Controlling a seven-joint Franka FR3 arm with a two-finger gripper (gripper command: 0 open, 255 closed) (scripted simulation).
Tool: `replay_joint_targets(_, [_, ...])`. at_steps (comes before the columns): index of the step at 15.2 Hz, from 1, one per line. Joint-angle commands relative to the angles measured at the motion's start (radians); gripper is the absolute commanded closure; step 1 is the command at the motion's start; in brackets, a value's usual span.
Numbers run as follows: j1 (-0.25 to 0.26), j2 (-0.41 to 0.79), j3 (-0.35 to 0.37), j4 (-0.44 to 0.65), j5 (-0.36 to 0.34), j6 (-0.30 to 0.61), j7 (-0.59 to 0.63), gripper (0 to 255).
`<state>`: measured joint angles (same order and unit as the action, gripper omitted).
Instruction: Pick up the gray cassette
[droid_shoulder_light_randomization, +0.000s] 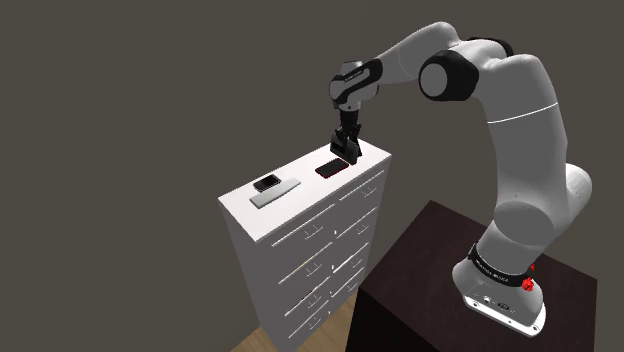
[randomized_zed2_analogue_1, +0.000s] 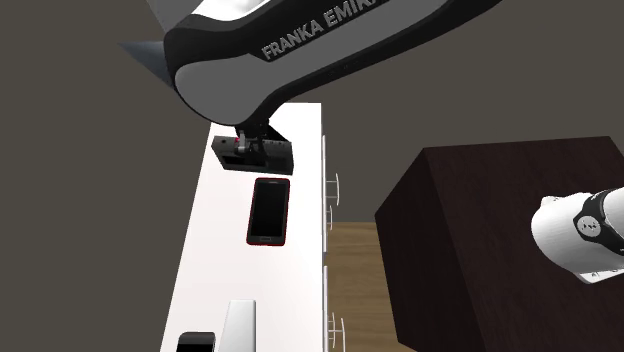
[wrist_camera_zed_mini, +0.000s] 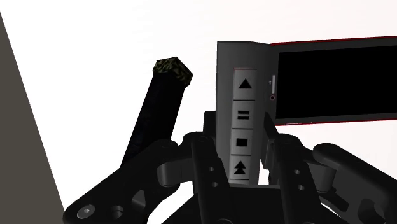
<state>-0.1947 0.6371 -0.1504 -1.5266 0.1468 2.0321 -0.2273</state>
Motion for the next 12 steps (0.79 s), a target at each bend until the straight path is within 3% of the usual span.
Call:
replay_joint_targets(1, [0.000, 0.002, 0.000, 0.000, 0.000, 0.001, 0.000, 255])
replay_joint_targets(12, [0.002, -0.045, -0.005, 0.024, -0.009, -0.068, 0.007, 255])
